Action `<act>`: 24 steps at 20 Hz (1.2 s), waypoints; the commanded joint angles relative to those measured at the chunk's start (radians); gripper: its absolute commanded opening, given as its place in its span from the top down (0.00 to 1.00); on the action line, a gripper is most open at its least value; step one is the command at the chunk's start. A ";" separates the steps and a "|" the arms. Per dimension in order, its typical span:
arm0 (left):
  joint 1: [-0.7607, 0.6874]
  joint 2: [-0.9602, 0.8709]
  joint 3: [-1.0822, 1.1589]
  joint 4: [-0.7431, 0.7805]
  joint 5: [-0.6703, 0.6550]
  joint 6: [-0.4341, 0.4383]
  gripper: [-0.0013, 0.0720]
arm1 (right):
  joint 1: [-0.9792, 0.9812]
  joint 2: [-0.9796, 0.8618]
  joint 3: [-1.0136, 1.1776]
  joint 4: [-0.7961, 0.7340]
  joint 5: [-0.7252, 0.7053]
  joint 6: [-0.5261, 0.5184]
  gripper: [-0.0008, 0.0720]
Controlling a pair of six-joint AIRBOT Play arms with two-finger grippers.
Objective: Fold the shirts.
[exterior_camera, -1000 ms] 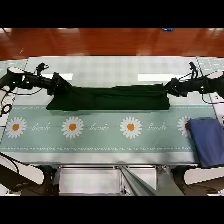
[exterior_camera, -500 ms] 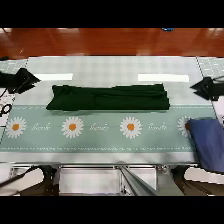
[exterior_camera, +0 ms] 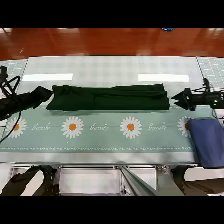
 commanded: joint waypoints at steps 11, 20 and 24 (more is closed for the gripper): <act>-0.031 -0.054 -0.021 -0.031 0.008 0.049 0.29 | 0.189 -0.153 0.189 0.089 -0.021 0.045 0.84; -0.166 -0.058 0.012 -0.079 -0.182 0.112 0.96 | 0.159 0.189 0.132 -0.203 0.069 0.100 0.96; -0.443 -0.195 0.095 -0.103 -0.011 0.037 0.96 | 0.126 0.444 0.039 -0.309 0.142 0.130 0.96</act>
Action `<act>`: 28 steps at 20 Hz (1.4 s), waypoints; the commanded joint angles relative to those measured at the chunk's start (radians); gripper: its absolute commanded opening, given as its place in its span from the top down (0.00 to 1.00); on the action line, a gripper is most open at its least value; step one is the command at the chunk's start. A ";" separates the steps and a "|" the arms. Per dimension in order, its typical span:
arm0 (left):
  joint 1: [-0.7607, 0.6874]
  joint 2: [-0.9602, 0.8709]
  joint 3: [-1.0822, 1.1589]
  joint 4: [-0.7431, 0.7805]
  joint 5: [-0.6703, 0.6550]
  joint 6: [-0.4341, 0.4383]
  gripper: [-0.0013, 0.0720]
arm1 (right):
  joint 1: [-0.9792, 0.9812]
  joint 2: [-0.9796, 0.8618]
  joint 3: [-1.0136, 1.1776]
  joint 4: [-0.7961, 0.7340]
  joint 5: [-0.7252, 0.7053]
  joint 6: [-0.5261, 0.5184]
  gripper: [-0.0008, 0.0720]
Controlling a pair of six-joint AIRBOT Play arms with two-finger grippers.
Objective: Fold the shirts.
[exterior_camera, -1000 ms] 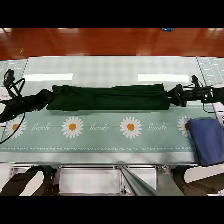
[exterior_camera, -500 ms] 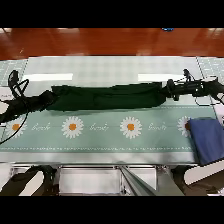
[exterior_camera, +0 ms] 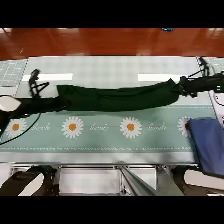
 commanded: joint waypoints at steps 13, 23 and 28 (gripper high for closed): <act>-0.753 -1.095 1.137 -0.049 -0.234 -0.260 0.96 | -0.017 0.689 -0.151 -0.100 0.150 0.109 0.96; -0.598 -1.043 1.188 -0.191 -0.439 -0.107 0.95 | 0.123 0.676 -0.151 -0.051 0.095 0.188 0.96; -0.364 -0.782 1.118 -0.034 -0.540 -0.105 0.95 | 0.404 0.520 -0.150 0.028 -0.154 0.235 0.96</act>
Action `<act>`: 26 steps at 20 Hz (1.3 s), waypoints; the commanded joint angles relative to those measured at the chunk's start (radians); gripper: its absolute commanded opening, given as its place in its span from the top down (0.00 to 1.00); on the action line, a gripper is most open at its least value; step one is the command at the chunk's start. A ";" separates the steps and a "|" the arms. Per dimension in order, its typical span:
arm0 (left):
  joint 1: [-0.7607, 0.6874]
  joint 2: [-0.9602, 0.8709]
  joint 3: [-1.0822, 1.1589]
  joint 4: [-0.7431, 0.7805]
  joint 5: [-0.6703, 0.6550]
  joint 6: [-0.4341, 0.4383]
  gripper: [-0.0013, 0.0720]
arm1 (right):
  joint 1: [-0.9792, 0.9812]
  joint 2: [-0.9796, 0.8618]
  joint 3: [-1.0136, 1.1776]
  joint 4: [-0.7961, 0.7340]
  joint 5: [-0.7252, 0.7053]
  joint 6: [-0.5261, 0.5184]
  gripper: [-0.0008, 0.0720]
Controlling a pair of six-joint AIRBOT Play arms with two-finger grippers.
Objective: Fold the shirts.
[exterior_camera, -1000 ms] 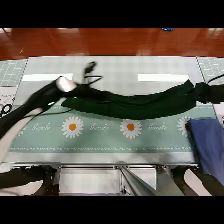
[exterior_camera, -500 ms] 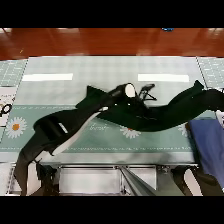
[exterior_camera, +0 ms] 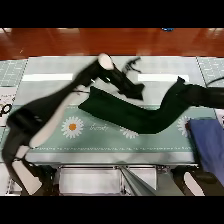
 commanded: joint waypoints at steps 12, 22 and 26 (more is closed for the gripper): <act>0.782 1.088 -1.094 0.082 0.029 0.140 0.95 | 0.568 -0.898 0.492 0.312 -0.370 -0.076 0.96; 0.780 1.122 -1.226 0.080 0.217 0.152 0.95 | 0.602 -1.027 0.541 0.337 -0.308 -0.080 0.43; 0.794 1.128 -1.116 0.079 0.142 0.095 0.95 | 0.364 -0.864 0.541 0.202 0.040 -0.038 0.43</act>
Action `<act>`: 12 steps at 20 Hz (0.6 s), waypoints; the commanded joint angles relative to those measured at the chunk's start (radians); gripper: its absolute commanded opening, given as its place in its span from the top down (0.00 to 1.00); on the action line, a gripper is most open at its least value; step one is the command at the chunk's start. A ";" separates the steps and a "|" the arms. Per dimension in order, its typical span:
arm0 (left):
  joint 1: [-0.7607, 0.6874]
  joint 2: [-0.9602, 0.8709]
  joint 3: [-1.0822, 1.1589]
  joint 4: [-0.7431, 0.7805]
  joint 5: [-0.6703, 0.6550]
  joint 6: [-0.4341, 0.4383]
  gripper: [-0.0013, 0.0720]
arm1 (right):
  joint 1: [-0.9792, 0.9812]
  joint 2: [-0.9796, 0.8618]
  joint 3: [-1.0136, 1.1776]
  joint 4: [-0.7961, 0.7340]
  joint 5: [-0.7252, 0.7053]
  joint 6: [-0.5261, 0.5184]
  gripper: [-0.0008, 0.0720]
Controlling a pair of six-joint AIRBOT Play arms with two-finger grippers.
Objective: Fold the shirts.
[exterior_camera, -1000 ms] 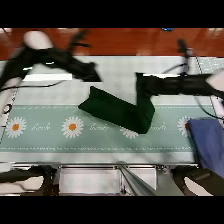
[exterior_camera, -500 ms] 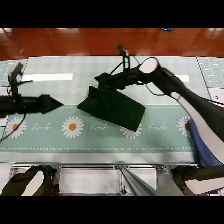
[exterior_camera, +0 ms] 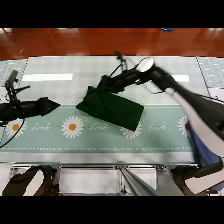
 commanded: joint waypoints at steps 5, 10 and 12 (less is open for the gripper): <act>0.003 0.031 0.076 -0.058 -0.068 -0.028 0.95 | -0.394 0.530 -0.191 -0.695 0.366 0.175 0.43; -0.002 0.138 -0.061 -0.085 -0.044 -0.023 0.95 | -0.494 0.905 -0.919 -0.636 -0.024 0.304 0.43; -0.002 0.158 -0.097 -0.085 -0.043 -0.010 0.95 | -0.496 0.898 -1.070 -0.494 -0.128 0.270 0.42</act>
